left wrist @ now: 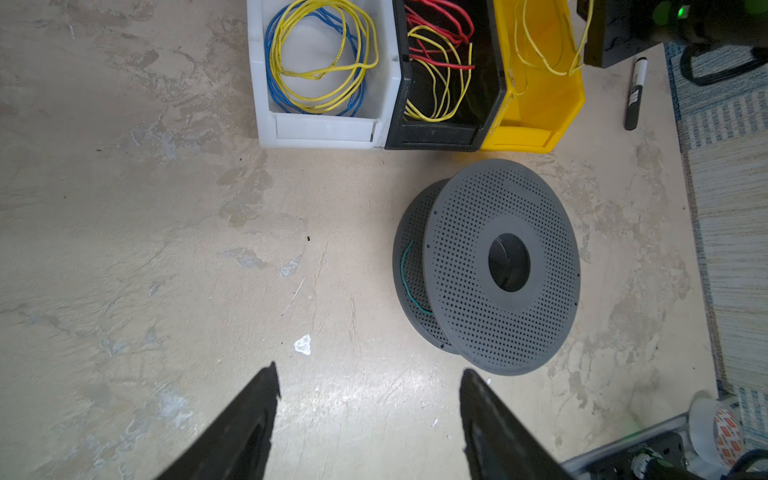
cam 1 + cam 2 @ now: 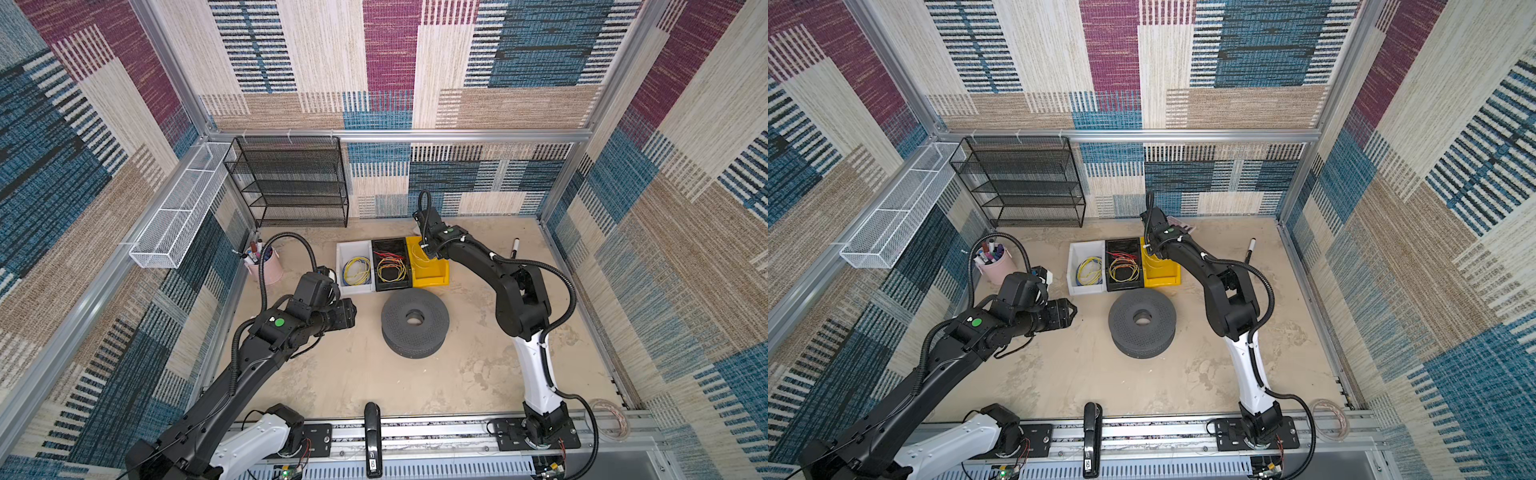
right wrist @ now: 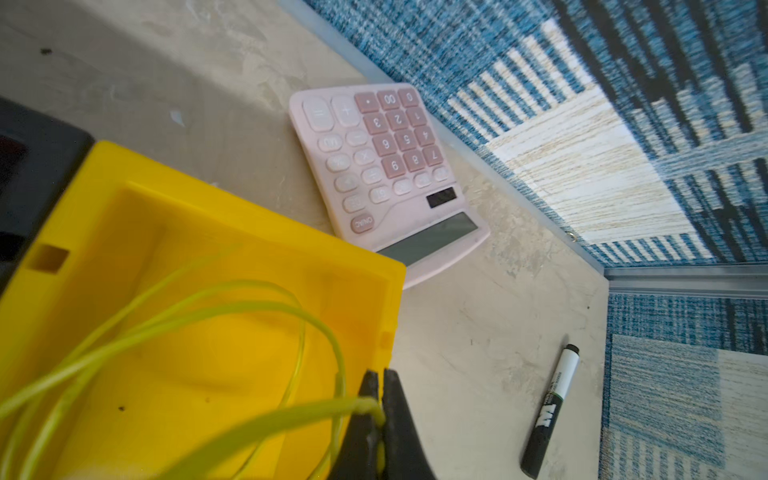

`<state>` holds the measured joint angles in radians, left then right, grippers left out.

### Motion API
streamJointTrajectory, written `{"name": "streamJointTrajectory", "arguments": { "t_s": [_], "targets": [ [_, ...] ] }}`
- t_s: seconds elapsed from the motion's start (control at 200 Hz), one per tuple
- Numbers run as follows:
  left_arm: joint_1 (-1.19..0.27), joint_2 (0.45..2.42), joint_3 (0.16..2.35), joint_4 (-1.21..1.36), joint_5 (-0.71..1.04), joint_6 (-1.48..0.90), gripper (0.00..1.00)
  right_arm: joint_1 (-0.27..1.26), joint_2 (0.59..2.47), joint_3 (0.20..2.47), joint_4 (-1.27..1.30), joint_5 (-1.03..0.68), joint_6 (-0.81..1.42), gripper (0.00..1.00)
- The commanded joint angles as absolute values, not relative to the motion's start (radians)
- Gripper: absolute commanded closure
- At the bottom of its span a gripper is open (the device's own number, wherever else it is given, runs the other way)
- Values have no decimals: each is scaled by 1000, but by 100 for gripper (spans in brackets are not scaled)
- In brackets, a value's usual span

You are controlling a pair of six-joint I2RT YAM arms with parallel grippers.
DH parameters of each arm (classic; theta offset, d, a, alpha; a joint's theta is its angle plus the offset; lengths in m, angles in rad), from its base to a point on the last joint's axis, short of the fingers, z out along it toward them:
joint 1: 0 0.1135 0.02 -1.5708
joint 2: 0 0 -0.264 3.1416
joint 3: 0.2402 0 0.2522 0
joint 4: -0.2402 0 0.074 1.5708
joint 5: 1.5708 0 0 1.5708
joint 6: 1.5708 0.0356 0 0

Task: Wrap the cables
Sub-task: 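Grasp the yellow wire coil in the yellow bin with the right gripper, then lift the yellow wire toward the left gripper while the left gripper approaches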

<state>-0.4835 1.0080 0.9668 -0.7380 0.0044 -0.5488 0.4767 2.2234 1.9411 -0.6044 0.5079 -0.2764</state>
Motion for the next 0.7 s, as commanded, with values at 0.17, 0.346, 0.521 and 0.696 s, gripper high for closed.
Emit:
{"name": "streamJointTrajectory", "arguments": {
  "t_s": [0.17, 0.346, 0.521, 0.696],
  "targets": [
    [-482, 1002, 1004, -764, 43, -541, 31, 497, 2111, 1906, -648, 512, -224, 100],
    [-482, 1016, 1043, -771, 82, -519, 33, 519, 1994, 1883, -708, 474, -178, 100],
    [-482, 1025, 1081, -724, 203, -482, 35, 522, 1789, 1808, -721, 119, -71, 100],
    [-482, 1004, 1134, -647, 384, -475, 33, 522, 1587, 1628, -653, -241, 47, 100]
  ]
}}
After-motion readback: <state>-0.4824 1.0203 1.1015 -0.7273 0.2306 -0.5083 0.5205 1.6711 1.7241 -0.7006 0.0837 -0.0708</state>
